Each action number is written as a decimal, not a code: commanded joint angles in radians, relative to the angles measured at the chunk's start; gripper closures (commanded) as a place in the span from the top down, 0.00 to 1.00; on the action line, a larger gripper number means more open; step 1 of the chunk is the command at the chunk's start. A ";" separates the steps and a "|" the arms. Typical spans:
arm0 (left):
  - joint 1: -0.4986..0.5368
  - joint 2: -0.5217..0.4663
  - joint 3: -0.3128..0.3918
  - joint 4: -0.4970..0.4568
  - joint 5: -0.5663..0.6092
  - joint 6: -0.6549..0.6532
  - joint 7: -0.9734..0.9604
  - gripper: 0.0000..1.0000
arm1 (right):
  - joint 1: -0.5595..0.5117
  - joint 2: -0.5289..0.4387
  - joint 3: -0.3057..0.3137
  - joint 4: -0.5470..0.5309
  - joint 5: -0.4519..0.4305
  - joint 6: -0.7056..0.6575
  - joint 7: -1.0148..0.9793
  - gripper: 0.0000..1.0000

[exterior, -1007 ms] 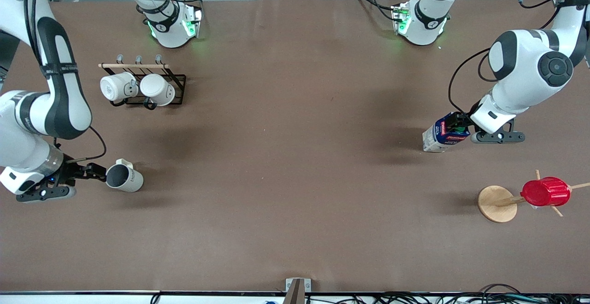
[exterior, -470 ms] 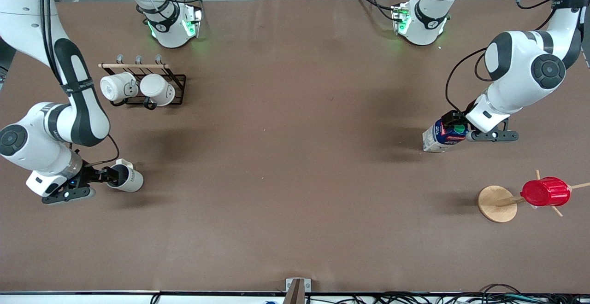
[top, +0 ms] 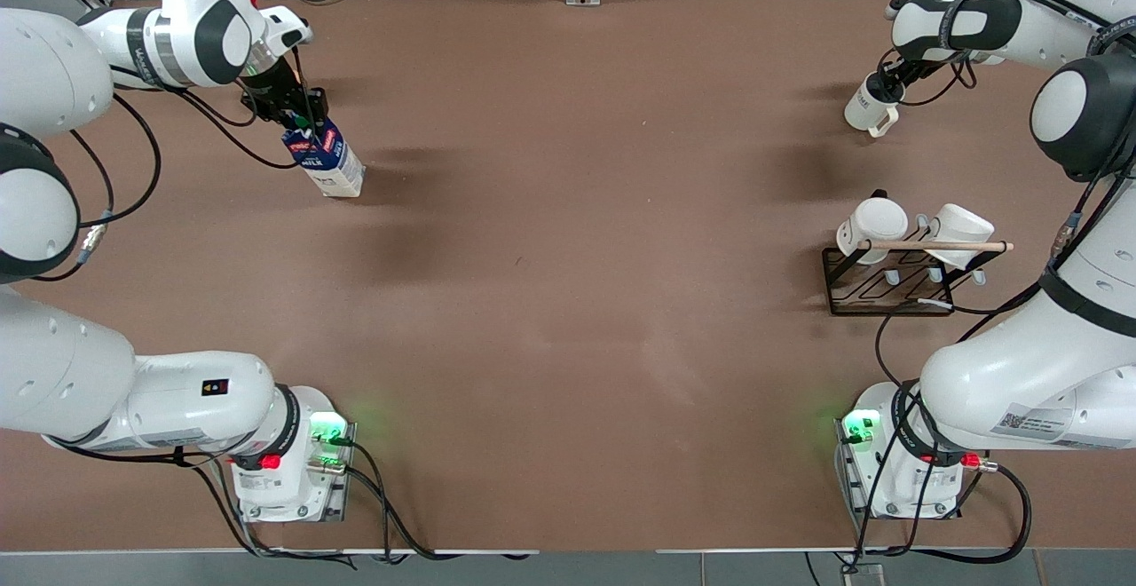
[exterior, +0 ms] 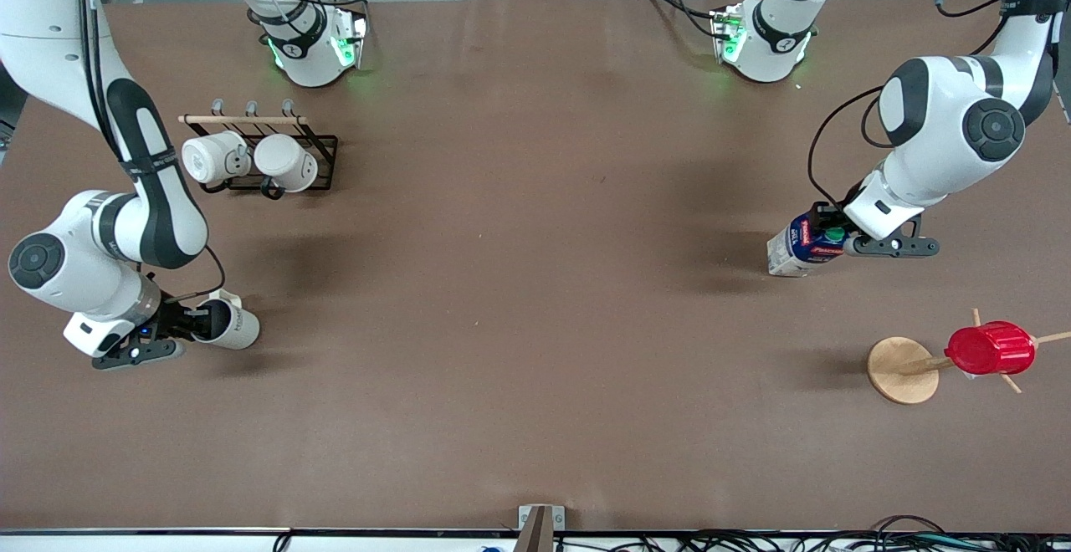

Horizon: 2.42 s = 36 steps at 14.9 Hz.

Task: Place cup and milk on table
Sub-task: 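Close the right gripper on the white mug rim and lift it, then carry the mug with the right gripper while the left gripper carries the carton, then set the mug down and open the right gripper, withdrawing it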

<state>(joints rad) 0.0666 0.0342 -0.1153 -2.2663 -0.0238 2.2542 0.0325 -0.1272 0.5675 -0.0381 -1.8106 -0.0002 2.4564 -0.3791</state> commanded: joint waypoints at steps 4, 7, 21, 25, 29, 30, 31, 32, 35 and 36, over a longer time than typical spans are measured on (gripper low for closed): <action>0.001 -0.020 -0.024 0.040 0.016 -0.048 0.003 0.14 | 0.038 -0.058 0.009 0.028 0.020 -0.123 0.100 0.00; -0.008 -0.004 -0.052 0.118 0.015 -0.076 -0.006 0.15 | 0.095 -0.103 0.058 0.046 0.019 -0.206 0.230 0.00; -0.284 0.374 -0.208 0.735 0.077 -0.324 -0.466 0.11 | 0.276 0.024 0.494 0.126 -0.374 -0.192 1.293 0.01; -0.395 0.418 -0.205 0.757 0.077 -0.324 -0.618 0.11 | 0.334 0.086 0.509 0.151 -0.440 -0.133 1.416 0.02; -0.485 0.504 -0.195 0.855 0.079 -0.321 -0.730 0.11 | 0.382 0.109 0.509 0.151 -0.469 -0.100 1.479 0.05; -0.502 0.524 -0.193 0.876 0.096 -0.320 -0.746 0.11 | 0.386 0.114 0.509 0.151 -0.480 -0.100 1.490 0.08; -0.514 0.545 -0.193 0.893 0.125 -0.320 -0.764 0.11 | 0.385 0.115 0.509 0.151 -0.484 -0.099 1.491 0.24; -0.515 0.559 -0.195 0.904 0.142 -0.320 -0.772 0.11 | 0.383 0.117 0.509 0.148 -0.483 -0.097 1.493 0.45; -0.515 0.567 -0.193 0.906 0.151 -0.311 -0.764 0.11 | 0.380 0.115 0.511 0.148 -0.483 -0.102 1.491 0.93; -0.515 0.576 -0.193 0.910 0.151 -0.301 -0.764 0.11 | 0.376 0.112 0.515 0.148 -0.483 -0.105 1.488 1.00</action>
<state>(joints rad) -0.4435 0.6136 -0.3103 -1.4100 0.1100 1.9770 -0.7290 0.2627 0.6744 0.4604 -1.6720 -0.4532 2.3540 1.0877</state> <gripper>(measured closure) 0.568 0.463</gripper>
